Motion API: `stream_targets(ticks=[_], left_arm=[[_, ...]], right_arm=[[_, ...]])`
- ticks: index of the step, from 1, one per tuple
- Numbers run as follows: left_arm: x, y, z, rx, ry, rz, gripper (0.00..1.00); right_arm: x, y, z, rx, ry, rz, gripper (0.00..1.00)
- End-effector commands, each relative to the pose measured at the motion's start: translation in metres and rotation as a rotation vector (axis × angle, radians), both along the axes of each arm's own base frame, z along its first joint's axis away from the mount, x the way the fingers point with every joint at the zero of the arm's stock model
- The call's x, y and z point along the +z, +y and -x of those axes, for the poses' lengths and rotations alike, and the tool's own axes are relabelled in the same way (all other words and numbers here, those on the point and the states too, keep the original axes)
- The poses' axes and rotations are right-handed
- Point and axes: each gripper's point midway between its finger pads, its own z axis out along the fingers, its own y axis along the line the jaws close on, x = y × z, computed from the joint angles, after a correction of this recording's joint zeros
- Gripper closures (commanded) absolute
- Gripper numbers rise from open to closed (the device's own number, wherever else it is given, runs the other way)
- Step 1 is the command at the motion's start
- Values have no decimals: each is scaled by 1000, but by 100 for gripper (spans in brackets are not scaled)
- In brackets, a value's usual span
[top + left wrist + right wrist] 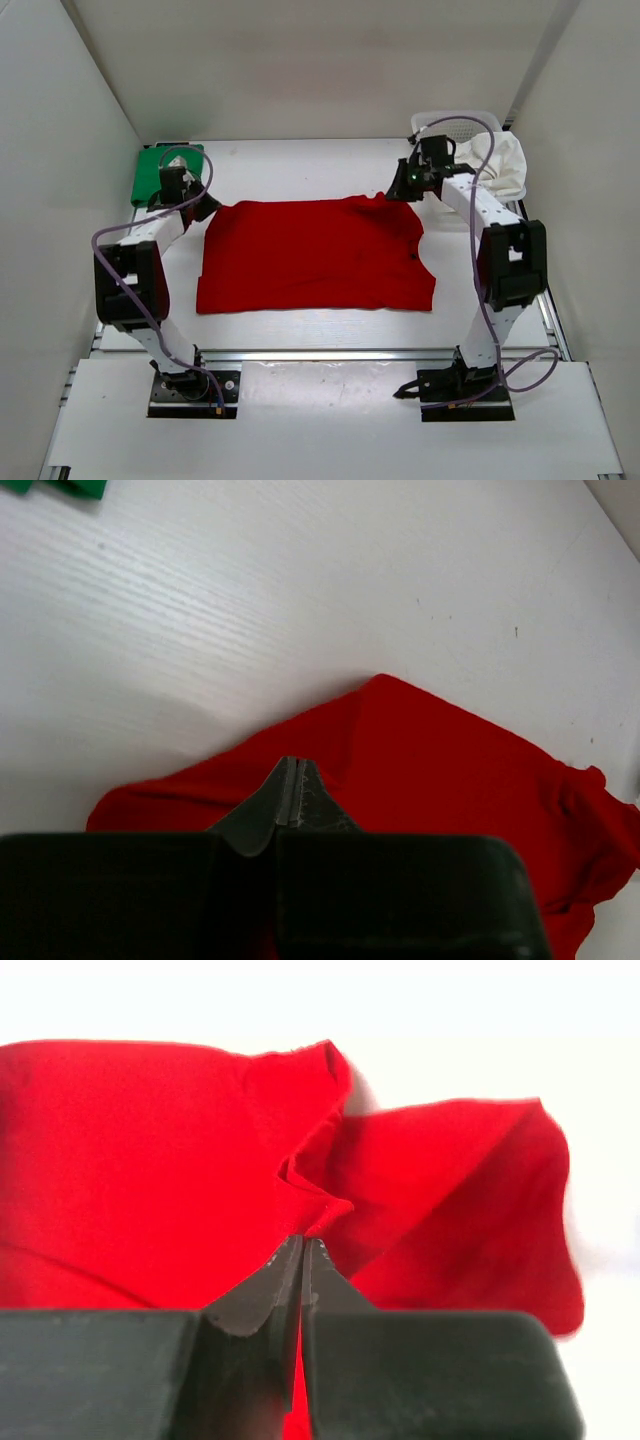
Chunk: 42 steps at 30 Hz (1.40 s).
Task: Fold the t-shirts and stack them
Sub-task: Grap the side of the flattened tshirt furthest away from the robot with both arms, then fold the other side of the tshirt into a rectangle
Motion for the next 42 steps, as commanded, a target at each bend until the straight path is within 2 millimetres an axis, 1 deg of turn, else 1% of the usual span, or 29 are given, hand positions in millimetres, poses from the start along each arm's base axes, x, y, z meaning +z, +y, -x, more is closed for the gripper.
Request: stream_targets(ticks=[1, 2, 5, 6, 7, 8, 9, 10, 11, 12, 13, 14, 15, 16, 18, 20, 23, 26, 27, 29, 31, 33, 35, 36, 37, 38, 39, 40, 42], left_arm=[[37, 8, 12, 25, -96, 1, 100], [34, 8, 16, 28, -91, 3, 100], [38, 18, 25, 50, -94, 5, 100], [35, 22, 30, 63, -82, 7, 100], [39, 22, 33, 68, -93, 17, 100], [41, 28, 35, 82, -103, 19, 100], [37, 33, 39, 95, -94, 33, 100], [36, 32, 44, 86, -91, 47, 100], [35, 37, 46, 97, -88, 67, 100], [34, 38, 49, 99, -78, 67, 100], [37, 40, 51, 98, -85, 61, 100], [44, 41, 51, 106, -103, 38, 100], [40, 40, 54, 98, -84, 26, 100], [43, 40, 53, 98, -86, 15, 100], [44, 40, 55, 98, -87, 17, 100], [39, 38, 62, 96, -75, 32, 100], [31, 41, 70, 116, -62, 39, 100], [28, 43, 74, 123, -55, 50, 100], [25, 38, 76, 110, -50, 59, 100], [20, 43, 80, 133, -38, 73, 100], [17, 47, 86, 145, -34, 79, 100], [14, 48, 91, 160, -26, 77, 100], [7, 44, 97, 159, -8, 73, 93], [2, 42, 101, 171, -3, 86, 91], [3, 46, 102, 184, -12, 93, 87], [-2, 47, 107, 201, -6, 115, 80], [-7, 46, 109, 207, -1, 138, 75], [-13, 50, 114, 226, 13, 167, 74], [-8, 58, 115, 271, -4, 214, 72]], right_arm=[[37, -7, 1, -24, -142, -94, 100], [36, -17, 10, -55, -133, -114, 100], [49, -31, 25, -81, -183, -147, 100], [49, -32, 34, -91, -175, -151, 100], [47, -37, 41, -102, -173, -147, 100], [52, -34, 43, -93, -188, -160, 100], [53, -38, 47, -107, -201, -178, 100], [50, -41, 57, -123, -193, -194, 100], [48, -40, 61, -121, -197, -205, 100], [50, -37, 67, -120, -204, -213, 100], [53, -40, 71, -130, -218, -211, 100], [53, -40, 77, -129, -220, -209, 100], [51, -39, 80, -134, -217, -206, 100], [51, -40, 86, -138, -225, -199, 100], [46, -47, 96, -172, -227, -193, 100], [36, -53, 112, -206, -215, -210, 100], [33, -53, 130, -228, -239, -193, 100], [23, -57, 147, -259, -238, -197, 100], [16, -56, 155, -263, -227, -207, 100], [6, -60, 165, -279, -217, -221, 100], [-4, -57, 173, -280, -196, -225, 100], [-23, -58, 185, -294, -161, -216, 100], [-29, -56, 188, -304, -167, -238, 99], [-39, -58, 193, -329, -145, -251, 99], [-43, -60, 194, -337, -148, -255, 97], [-52, -59, 199, -343, -124, -270, 98], [-53, -58, 201, -338, -123, -283, 97], [-59, -58, 204, -341, -104, -274, 95], [-48, -67, 199, -382, -143, -249, 89]])
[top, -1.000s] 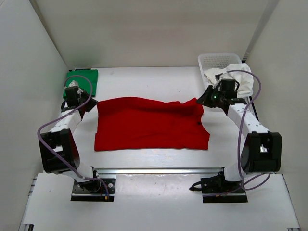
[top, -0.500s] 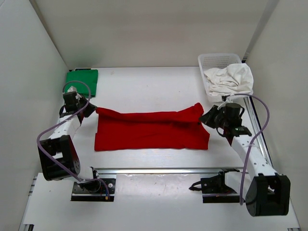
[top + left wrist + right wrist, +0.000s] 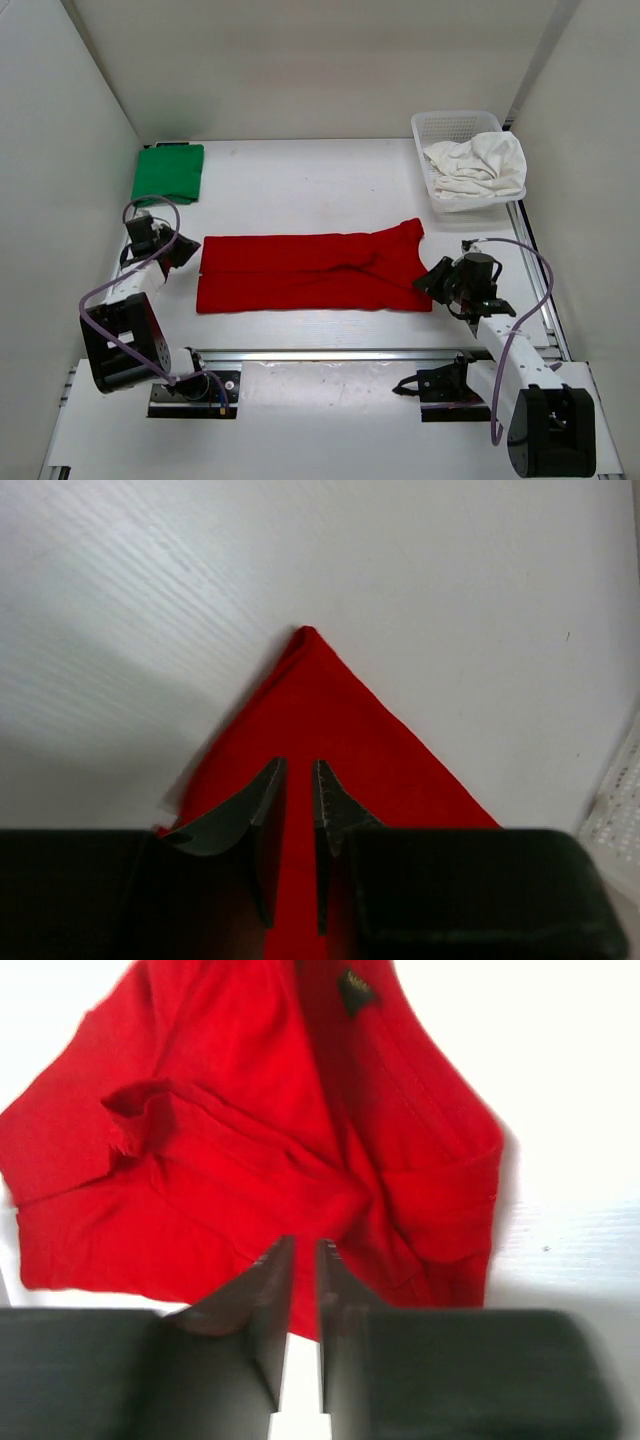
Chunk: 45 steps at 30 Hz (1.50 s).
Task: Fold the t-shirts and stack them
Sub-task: Fold the other side of the tshirt into a rectangle
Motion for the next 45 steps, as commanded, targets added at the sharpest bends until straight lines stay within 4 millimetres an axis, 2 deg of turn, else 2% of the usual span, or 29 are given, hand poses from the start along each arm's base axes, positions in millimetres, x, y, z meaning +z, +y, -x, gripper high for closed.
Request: stream_targets(ticks=[1, 4, 6, 7, 8, 9, 10, 11, 12, 13, 15, 16, 17, 18, 19, 21, 22, 23, 24, 25, 26, 28, 32, 34, 35, 36, 41, 45], left_arm=[[20, 9, -3, 69, -83, 77, 72], [39, 7, -6, 100, -163, 88, 72], [53, 4, -6, 108, -219, 55, 72], [62, -6, -8, 76, -246, 30, 73], [70, -16, -9, 55, -275, -1, 72], [72, -19, -11, 52, -288, -25, 72], [72, -38, -11, 7, -295, -27, 72], [78, -64, -13, -69, -313, -29, 71], [78, -74, -14, -99, -313, -48, 71], [77, -108, -11, -191, -311, -45, 71], [83, -162, -3, -319, -351, -30, 71], [78, -171, 0, -338, -346, -27, 71], [77, -194, 7, -396, -356, -16, 71], [72, -208, 15, -431, -359, -5, 71], [67, -213, 18, -442, -362, -3, 72], [57, -233, 32, -510, -350, 5, 72], [51, -235, 35, -521, -344, 17, 72], [42, -240, 43, -549, -328, 25, 72], [38, -245, 49, -567, -326, 32, 72], [37, -247, 49, -570, -333, 39, 72], [27, -250, 57, -593, -310, 40, 72], [22, -256, 63, -609, -310, 46, 72], [8, -259, 69, -632, -281, 58, 73], [6, -256, 68, -623, -279, 59, 72], [7, -259, 69, -632, -286, 64, 73], [6, -257, 69, -630, -282, 62, 73], [10, -257, 68, -626, -301, 83, 72], [13, -266, 70, -654, -301, 96, 72]], right_arm=[[32, -12, -21, -67, -135, 35, 84], [52, -19, -25, -98, -197, 74, 72], [68, -11, -28, -67, -251, 99, 69], [75, -6, -31, -50, -266, 99, 68], [76, 6, -33, -6, -255, 110, 77], [67, 23, -32, 57, -219, 122, 95], [79, 29, -42, 71, -252, 131, 100], [65, 41, -43, 119, -202, 164, 100], [62, 55, -51, 175, -186, 186, 100], [63, 64, -56, 213, -190, 183, 100], [60, 80, -80, 272, -179, 214, 88], [56, 87, -88, 305, -182, 231, 82], [55, 87, -95, 297, -184, 232, 74], [50, 90, -99, 314, -165, 241, 68], [42, 92, -104, 328, -152, 252, 63], [35, 93, -113, 329, -137, 281, 61], [25, 93, -111, 346, -117, 300, 59], [28, 93, -116, 339, -129, 324, 60], [21, 93, -113, 344, -106, 337, 59], [23, 98, -114, 357, -119, 345, 58], [21, 95, -117, 353, -117, 368, 57], [20, 95, -122, 352, -119, 407, 56], [14, 100, -122, 384, -87, 395, 61], [12, 102, -118, 405, -68, 376, 91], [15, 103, -115, 393, -58, 361, 96], [15, 104, -109, 394, -53, 385, 100], [11, 114, -60, 413, -41, 378, 100], [11, 127, -28, 478, -18, 345, 100]])
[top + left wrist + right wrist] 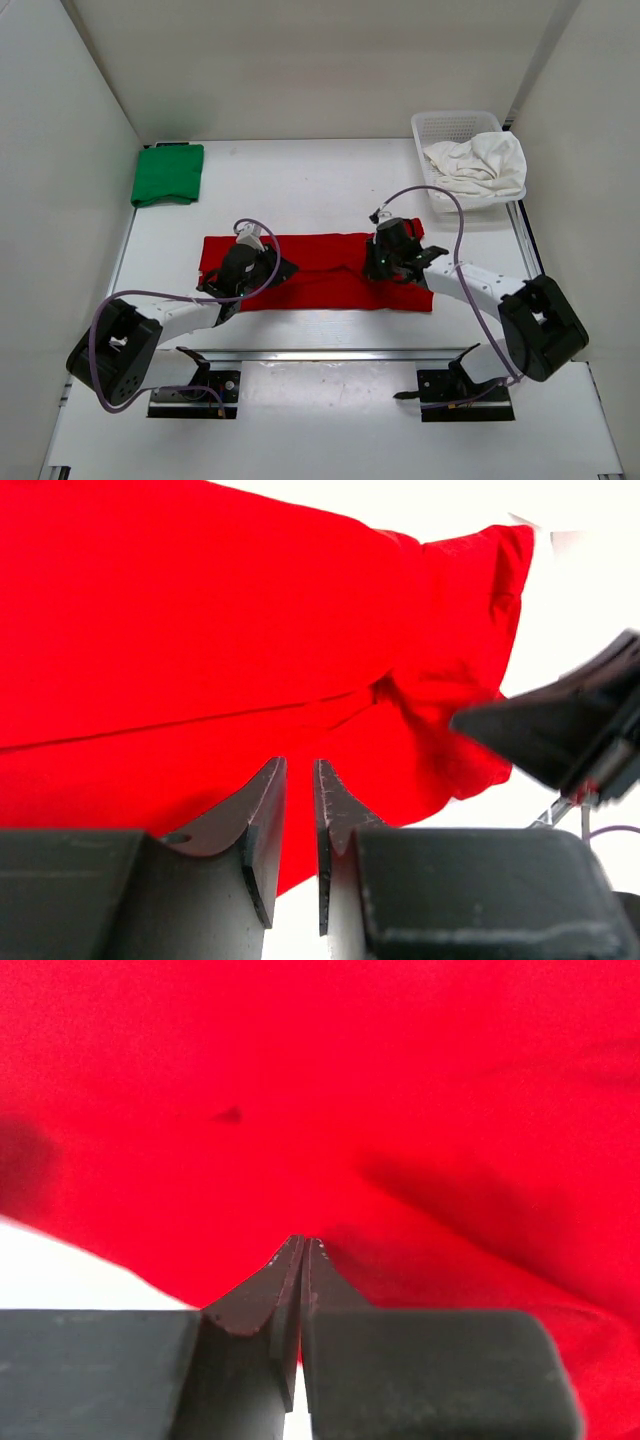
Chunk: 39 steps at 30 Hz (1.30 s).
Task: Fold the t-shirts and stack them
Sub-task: Fold the other side of the tshirt into a rectangle
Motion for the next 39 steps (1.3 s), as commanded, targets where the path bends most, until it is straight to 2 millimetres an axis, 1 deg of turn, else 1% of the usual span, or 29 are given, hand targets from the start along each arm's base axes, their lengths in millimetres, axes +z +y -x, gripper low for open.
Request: stream_targets(ticks=[1, 2, 4, 5, 8, 9, 10, 11, 12, 13, 14, 15, 16, 17, 18, 19, 21, 23, 26, 28, 29, 30, 31, 32, 33, 34, 37, 38, 39], left_arm=[[12, -9, -2, -26, -32, 42, 71], [16, -10, -3, -27, -37, 51, 72], [21, -9, -3, -26, -47, 61, 71], [21, -7, -5, -19, -48, 59, 72], [30, -8, -7, -16, -64, 73, 72], [31, -8, -9, -10, -69, 71, 71], [33, -11, -11, -13, -76, 66, 71], [32, -16, -11, -26, -72, 59, 71], [37, -23, -9, -53, -73, 63, 72], [35, -26, -11, -56, -68, 61, 72], [35, -33, -6, -79, -66, 60, 71], [32, -37, -5, -86, -60, 57, 71], [29, -40, -1, -93, -55, 53, 71], [22, -42, 4, -109, -43, 49, 71], [24, -46, 6, -114, -44, 68, 71], [21, -44, 7, -107, -41, 65, 71], [18, -47, 12, -117, -31, 76, 72], [14, -48, 14, -122, -27, 71, 71], [9, -49, 18, -127, -16, 70, 71], [11, -51, 22, -139, -20, 79, 71], [4, -49, 26, -137, -1, 70, 71], [8, -51, 25, -143, -13, 82, 71], [7, -49, 25, -135, -14, 83, 71], [2, -49, 30, -142, 2, 87, 71], [6, -51, 29, -141, -1, 106, 71], [7, -51, 29, -142, 0, 119, 72], [16, -51, 28, -143, -16, 138, 71], [14, -51, 27, -142, -14, 133, 71], [18, -50, 26, -138, -23, 139, 71]], right_arm=[[9, 9, 20, 15, 10, -24, 100], [12, 11, 28, 20, 4, -25, 100], [17, 13, 38, 35, 2, -44, 100], [19, 17, 48, 62, 19, -66, 100], [26, 18, 55, 88, 37, -84, 99], [35, 12, 47, 65, 14, -89, 96], [46, 5, 33, 22, -30, -101, 92], [50, -4, 23, -19, -70, -85, 86], [52, -11, 14, -46, -101, -87, 79], [51, -21, 6, -76, -100, -90, 76], [50, -18, 6, -60, -67, -127, 73], [44, -21, 2, -67, -38, -127, 72], [38, -19, 7, -51, -17, -120, 72], [31, -16, 11, -40, -10, -104, 69], [25, -13, 13, -36, -2, -96, 66], [16, -12, 17, -41, 26, -108, 65], [11, -7, 18, -27, 48, -152, 63], [5, -1, 21, -11, 65, -155, 62], [5, 7, 16, -2, 63, -197, 62], [-3, 5, 13, -22, 85, -194, 62], [-6, 6, 11, -27, 84, -190, 63], [-7, 5, 9, -39, 72, -183, 65], [-7, 5, 6, -51, 64, -181, 67], [-8, 4, 6, -59, 61, -184, 68], [-9, 3, 5, -67, 62, -177, 72], [-12, 1, 4, -82, 59, -165, 73], [-13, 1, -1, -90, 48, -159, 73], [-13, -1, -2, -101, 44, -165, 73], [-14, -1, -3, -104, 40, -153, 72]])
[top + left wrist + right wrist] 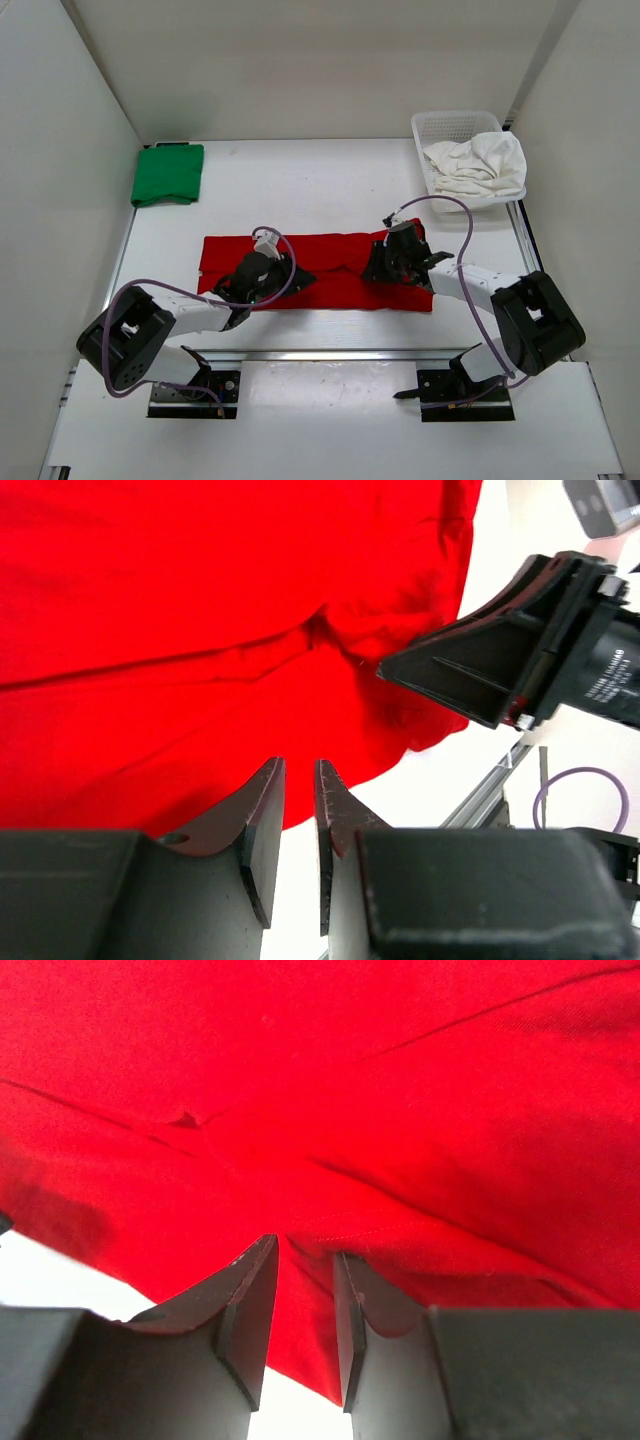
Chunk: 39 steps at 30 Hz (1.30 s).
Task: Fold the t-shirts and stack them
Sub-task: Fold the other side of the tshirt into a rectangle
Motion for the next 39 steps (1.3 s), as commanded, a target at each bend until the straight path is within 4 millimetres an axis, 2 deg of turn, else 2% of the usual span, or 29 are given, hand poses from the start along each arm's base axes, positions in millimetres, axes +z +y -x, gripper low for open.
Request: stream_targets(ticks=[1, 3, 6, 8, 15, 20, 25, 26, 27, 28, 29, 31, 32, 34, 35, 36, 38, 39], left_arm=[[19, -3, -3, -5, -45, 53, 71], [21, -2, -2, -10, -52, 53, 71], [19, 0, -1, -4, -42, 54, 71], [21, 1, -1, -1, -47, 62, 71], [28, 4, -3, 10, -54, 76, 70], [29, 5, -1, 7, -56, 85, 70], [32, 9, -2, 13, -60, 100, 71], [35, 10, -3, 15, -64, 108, 70], [37, 10, -2, 13, -67, 112, 71], [37, 12, -4, 19, -67, 112, 70], [34, 15, -5, 30, -66, 105, 70], [36, 14, -6, 24, -68, 110, 70], [36, 14, -5, 16, -69, 107, 70], [38, 15, -10, 21, -70, 109, 70], [41, 16, -15, 31, -79, 106, 70], [39, 14, -15, 28, -74, 96, 69], [42, 10, -25, 18, -79, 80, 68], [41, 9, -31, 23, -71, 83, 68]], right_arm=[[3, 0, -15, -39, -59, 1, 73], [5, 2, -19, -39, -64, 0, 78], [7, 5, -16, -33, -60, 4, 93], [9, 7, -6, -17, -35, -7, 98], [24, 17, 28, 30, 34, -75, 100], [35, 25, 32, 46, 76, -138, 100], [32, 42, 52, 96, 180, -229, 97], [33, 46, 55, 108, 189, -252, 94], [26, 48, 63, 110, 222, -254, 91], [29, 52, 63, 123, 219, -275, 84], [27, 53, 67, 131, 229, -280, 72], [33, 52, 61, 124, 207, -275, 65], [36, 49, 60, 123, 190, -262, 64], [54, 42, 44, 109, 110, -256, 66], [72, 29, 27, 69, 25, -258, 69], [74, 21, 20, 40, -1, -253, 77], [87, -6, -10, -36, -71, -254, 97], [89, -15, -21, -76, -98, -237, 100]])
